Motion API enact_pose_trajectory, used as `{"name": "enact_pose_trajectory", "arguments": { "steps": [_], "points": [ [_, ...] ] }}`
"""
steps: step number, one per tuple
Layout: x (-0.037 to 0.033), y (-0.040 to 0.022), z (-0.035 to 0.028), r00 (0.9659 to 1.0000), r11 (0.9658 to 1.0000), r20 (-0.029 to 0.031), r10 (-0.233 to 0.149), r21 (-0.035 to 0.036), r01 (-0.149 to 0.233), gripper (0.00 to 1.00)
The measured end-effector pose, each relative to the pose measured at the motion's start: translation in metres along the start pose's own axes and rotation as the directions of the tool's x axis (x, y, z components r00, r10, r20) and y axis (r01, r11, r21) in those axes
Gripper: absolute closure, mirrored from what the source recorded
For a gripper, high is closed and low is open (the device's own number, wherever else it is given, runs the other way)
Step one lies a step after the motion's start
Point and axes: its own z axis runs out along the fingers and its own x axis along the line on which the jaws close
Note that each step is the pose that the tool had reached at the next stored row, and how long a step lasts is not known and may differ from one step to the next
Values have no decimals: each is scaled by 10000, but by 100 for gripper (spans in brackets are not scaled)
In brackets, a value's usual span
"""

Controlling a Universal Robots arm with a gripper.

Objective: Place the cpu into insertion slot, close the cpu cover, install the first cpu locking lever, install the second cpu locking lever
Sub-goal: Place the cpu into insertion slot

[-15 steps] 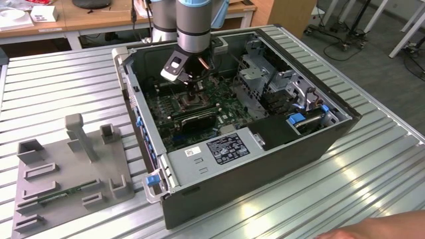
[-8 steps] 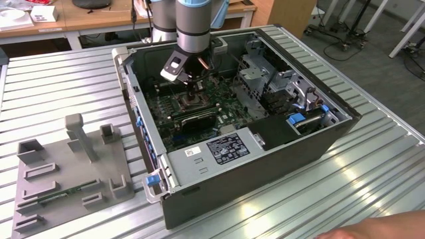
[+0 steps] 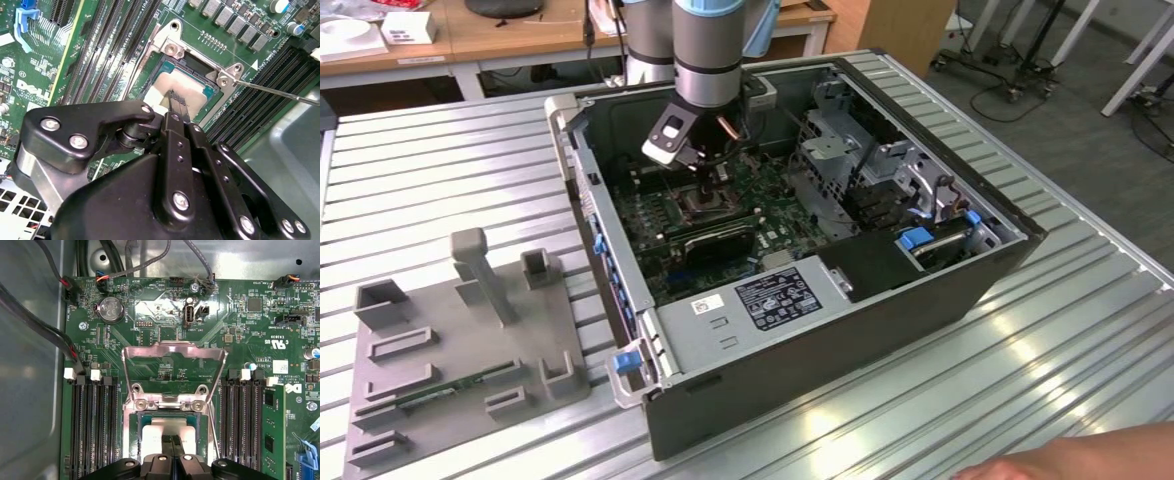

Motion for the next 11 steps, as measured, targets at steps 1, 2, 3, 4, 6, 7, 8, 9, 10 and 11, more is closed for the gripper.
{"name": "enact_pose_trajectory", "arguments": {
  "steps": [1, 2, 3, 4, 6, 7, 8, 9, 10, 11],
  "points": [
    [0, 0, 0, 10000, 10000, 0, 0, 0, 0, 89],
    [0, 0, 0, 10000, 10000, -1, 0, 0, 0, 89],
    [0, 0, 0, 10000, 10000, -1, 0, 1, 0, 89],
    [0, 0, 0, 10000, 10000, -1, 0, 1, 0, 89],
    [0, 0, 1, 10000, 10000, 0, 0, 1, 0, 89],
    [0, 0, 1, 10000, 10000, -1, 0, 1, 0, 89],
    [0, 0, 1, 10000, 10000, -1, 0, 1, 0, 89],
    [0, 0, -1, 10000, 10000, -2, 0, 0, 0, 89],
    [0, 0, -5, 10000, 10000, -4, 0, -2, 0, 89],
    [1, 1, -8, 10000, 10000, -10, 1, -6, -1, 89]
  ]
}}
